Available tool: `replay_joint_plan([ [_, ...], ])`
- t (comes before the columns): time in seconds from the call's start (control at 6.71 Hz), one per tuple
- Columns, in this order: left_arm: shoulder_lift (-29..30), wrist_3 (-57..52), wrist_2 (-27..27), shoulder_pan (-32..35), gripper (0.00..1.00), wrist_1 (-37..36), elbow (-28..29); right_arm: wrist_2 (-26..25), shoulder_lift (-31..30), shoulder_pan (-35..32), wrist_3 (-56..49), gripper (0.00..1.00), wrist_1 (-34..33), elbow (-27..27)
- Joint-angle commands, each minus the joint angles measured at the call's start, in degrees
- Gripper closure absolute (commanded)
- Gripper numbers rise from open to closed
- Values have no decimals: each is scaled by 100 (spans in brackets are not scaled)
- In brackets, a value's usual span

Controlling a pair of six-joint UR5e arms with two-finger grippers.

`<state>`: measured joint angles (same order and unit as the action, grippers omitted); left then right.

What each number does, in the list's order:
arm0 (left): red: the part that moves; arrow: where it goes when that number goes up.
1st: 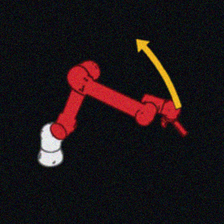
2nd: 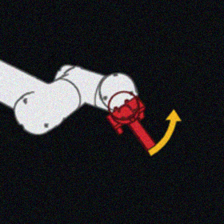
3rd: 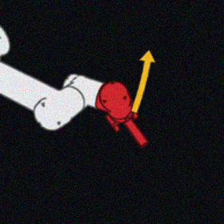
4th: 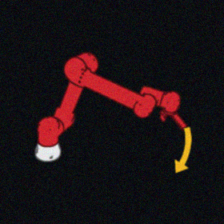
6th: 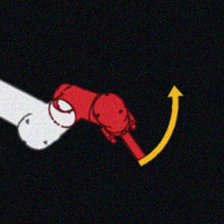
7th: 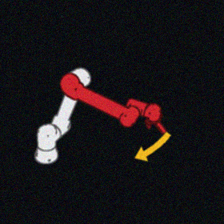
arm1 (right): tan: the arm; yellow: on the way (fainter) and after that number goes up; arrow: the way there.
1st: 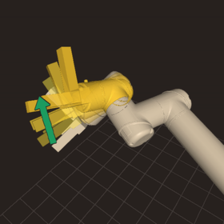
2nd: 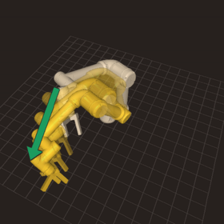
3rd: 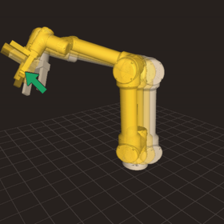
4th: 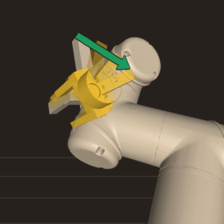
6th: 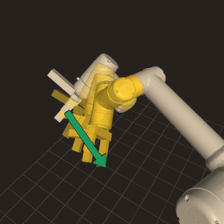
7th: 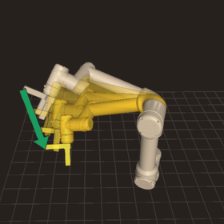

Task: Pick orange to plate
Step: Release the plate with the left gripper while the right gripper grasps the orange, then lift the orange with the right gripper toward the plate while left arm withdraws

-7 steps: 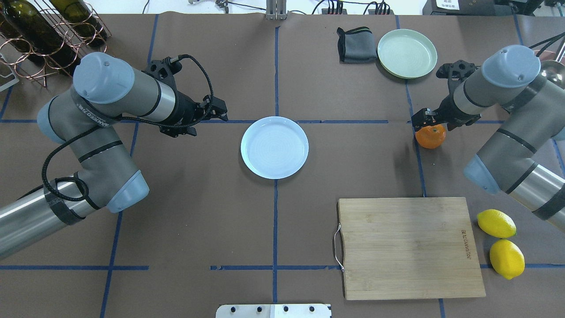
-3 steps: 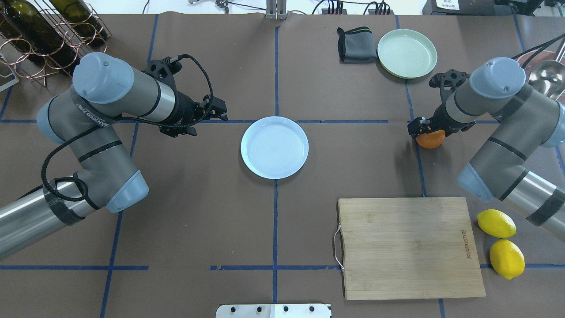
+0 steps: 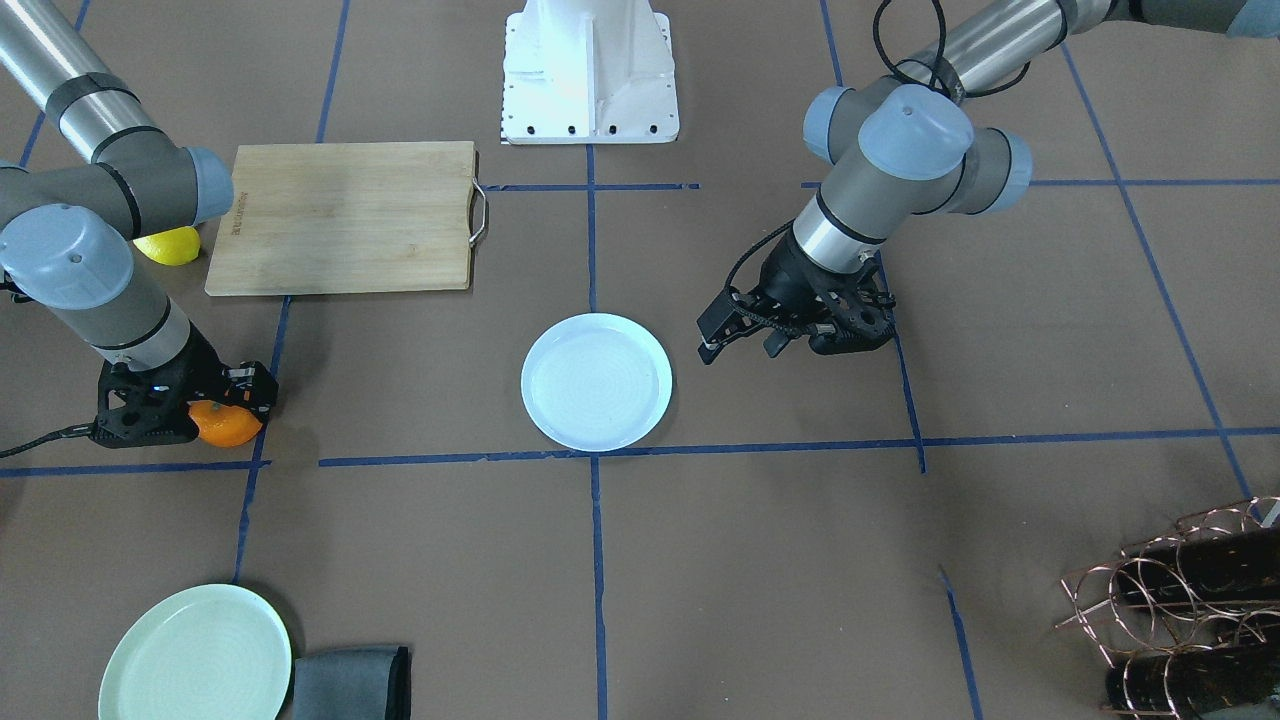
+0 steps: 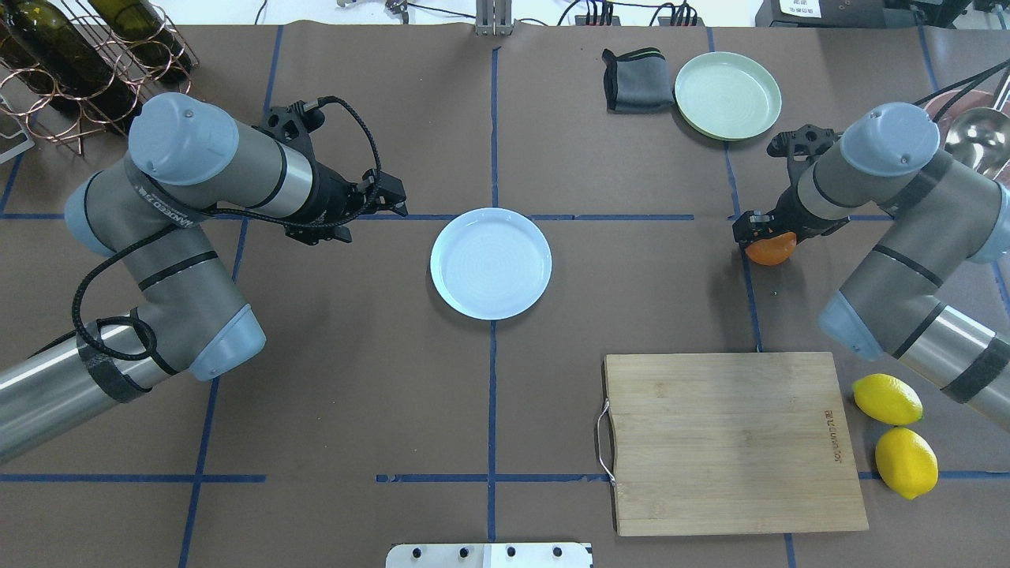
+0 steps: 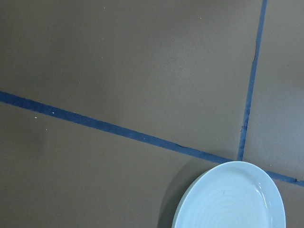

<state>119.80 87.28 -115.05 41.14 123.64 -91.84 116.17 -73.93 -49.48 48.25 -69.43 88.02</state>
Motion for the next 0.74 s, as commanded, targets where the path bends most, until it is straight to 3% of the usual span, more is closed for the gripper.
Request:
replay_joint_plan([
  [0.0,-114,-26,0,86,0,-7,-201,20,228,-132,27,100,9,57],
  [0.15,-376,-279,52,139,0,-15,-577,55,500,-132,105,100,0,75],
  [0.3,-735,-1195,27,340,0,-15,-859,64,694,-132,289,100,-9,145],
  [0.6,-1614,-2256,-401,1058,0,-155,-1396,55,1167,243,1418,100,9,356],
])
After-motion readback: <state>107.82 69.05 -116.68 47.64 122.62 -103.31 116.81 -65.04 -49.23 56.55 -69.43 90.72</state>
